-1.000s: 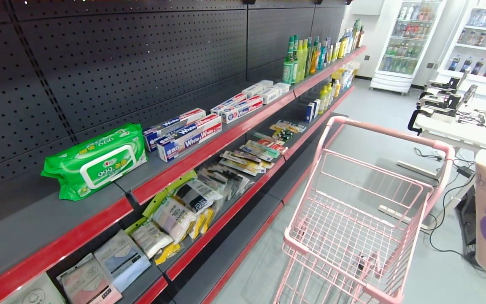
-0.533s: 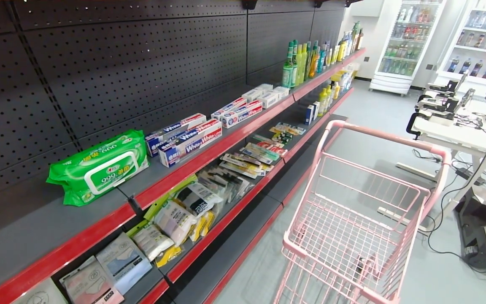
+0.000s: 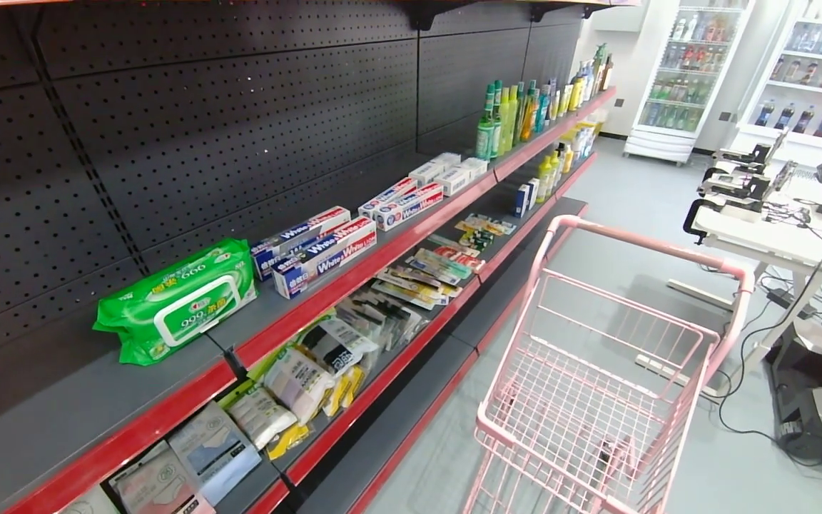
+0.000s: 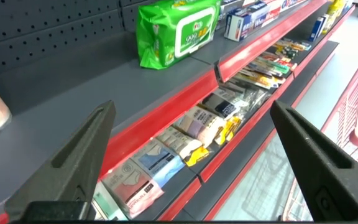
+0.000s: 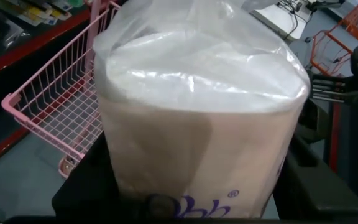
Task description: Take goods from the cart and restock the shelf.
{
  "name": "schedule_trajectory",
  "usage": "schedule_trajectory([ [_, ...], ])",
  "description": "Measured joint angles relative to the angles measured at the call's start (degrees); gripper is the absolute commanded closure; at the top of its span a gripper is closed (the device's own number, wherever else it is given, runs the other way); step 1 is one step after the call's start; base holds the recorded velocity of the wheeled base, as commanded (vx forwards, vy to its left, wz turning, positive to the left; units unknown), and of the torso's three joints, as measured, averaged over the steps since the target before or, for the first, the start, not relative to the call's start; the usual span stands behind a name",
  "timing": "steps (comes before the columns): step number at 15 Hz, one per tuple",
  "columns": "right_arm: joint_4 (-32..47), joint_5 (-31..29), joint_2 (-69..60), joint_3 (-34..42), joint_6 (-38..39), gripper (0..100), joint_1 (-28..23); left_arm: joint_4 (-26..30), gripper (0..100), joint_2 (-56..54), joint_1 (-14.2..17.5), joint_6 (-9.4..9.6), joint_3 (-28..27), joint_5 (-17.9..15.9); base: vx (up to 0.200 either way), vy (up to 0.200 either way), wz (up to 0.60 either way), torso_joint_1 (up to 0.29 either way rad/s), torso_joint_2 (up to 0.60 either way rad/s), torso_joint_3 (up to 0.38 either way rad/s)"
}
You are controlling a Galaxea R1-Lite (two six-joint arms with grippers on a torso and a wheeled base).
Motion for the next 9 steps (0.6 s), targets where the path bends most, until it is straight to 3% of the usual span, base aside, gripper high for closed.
schedule_trajectory([
  [9, -0.06, 0.01, 0.5, 0.95, -0.46, 100, 0.05, 0.0, 0, 0.0, 0.0, 0.0, 0.0, 0.02, 0.0, 0.0, 0.0, 0.121, -0.25, -0.127],
])
